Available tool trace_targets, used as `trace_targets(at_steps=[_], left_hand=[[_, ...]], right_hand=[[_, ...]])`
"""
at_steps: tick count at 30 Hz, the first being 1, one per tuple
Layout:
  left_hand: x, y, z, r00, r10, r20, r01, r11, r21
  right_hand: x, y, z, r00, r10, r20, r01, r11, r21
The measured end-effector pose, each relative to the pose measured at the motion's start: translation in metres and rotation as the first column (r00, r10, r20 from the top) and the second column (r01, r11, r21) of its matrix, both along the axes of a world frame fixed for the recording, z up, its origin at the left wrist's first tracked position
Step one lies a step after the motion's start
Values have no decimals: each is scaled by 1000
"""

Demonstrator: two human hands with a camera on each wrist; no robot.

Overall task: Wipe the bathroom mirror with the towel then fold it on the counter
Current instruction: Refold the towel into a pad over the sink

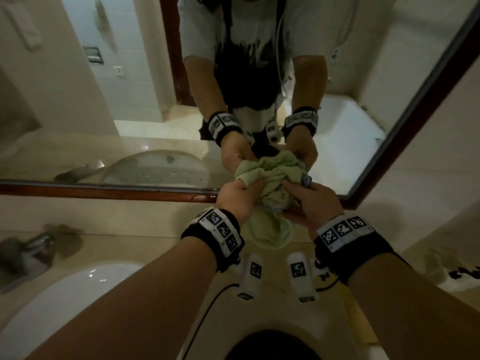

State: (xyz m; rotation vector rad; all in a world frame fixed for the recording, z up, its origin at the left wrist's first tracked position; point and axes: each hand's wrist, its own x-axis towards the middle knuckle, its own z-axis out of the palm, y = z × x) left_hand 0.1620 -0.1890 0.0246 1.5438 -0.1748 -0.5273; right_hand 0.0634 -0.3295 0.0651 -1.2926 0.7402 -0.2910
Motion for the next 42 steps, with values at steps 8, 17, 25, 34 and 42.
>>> trace_targets(at_steps=[8,17,25,34,42], left_hand=[[72,142,-15,988,70,136,-74,997,27],[162,325,-18,966,228,125,-241,965,103],[186,420,24,985,173,-22,-174,982,-71],[194,392,-8,927,304,219,-349,912,214],[134,301,13,924,206,324,-300,913,276]], right_hand=[[73,125,0,970,230,-77,-236,969,-77],[172,287,-5,882,465,-72,-468,883,-32],[235,392,-2,784,618,-63,-621,782,-54],[220,363,-9,796,603,-51,-603,785,-144],[169,278,-20,812,583,30,-557,789,-259]])
